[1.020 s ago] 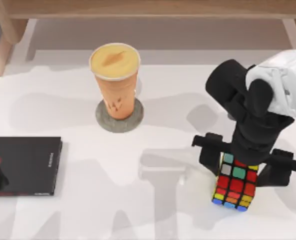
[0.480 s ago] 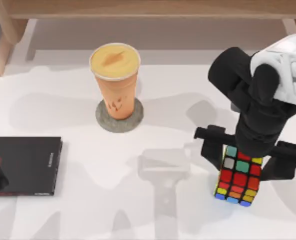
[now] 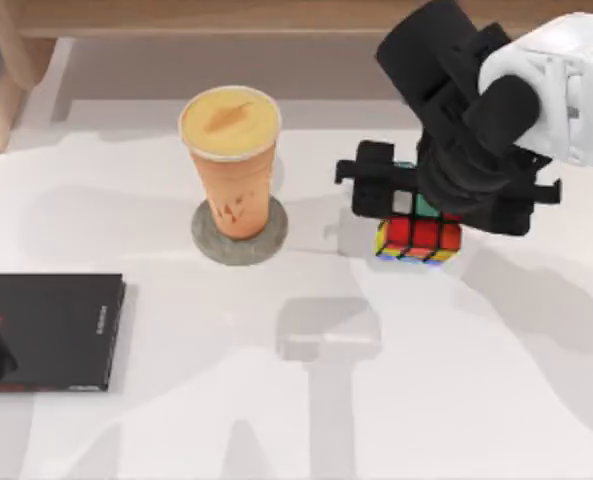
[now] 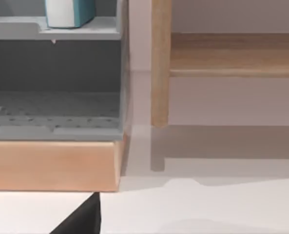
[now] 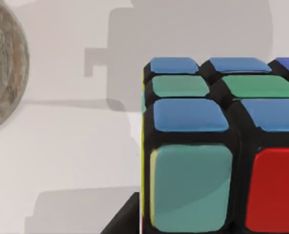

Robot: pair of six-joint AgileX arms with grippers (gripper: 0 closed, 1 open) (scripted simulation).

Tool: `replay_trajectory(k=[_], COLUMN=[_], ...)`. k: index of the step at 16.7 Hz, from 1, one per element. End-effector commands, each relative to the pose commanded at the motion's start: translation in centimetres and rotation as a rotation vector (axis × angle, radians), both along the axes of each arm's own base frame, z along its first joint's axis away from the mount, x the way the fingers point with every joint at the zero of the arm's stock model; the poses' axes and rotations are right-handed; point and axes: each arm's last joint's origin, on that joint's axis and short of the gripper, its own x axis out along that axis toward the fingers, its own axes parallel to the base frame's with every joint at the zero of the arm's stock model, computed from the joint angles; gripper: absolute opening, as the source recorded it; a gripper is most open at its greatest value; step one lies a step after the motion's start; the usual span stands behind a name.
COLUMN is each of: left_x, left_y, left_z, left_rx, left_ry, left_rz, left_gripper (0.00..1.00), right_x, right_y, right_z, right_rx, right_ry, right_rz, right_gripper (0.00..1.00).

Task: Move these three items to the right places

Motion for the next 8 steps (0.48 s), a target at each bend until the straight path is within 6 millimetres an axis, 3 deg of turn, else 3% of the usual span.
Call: replay_trajectory(k=[3,8], left_x=[0.0,0.0], left_y=[0.0,0.0], left_z=[0.0,0.0], left_rx=[0.0,0.0], left_ry=[0.0,0.0], left_rz=[0.0,0.0], left_gripper=[1.0,1.0], right_x=[2.1,3.7], right_y=[2.7,5.9], right_z=[3.8,12.4], right_rx=[-0.009,-0.056], right_ry=[-0.318,-0.858], right_rz=[0.102,0.121], right_gripper=[0.0,0.0])
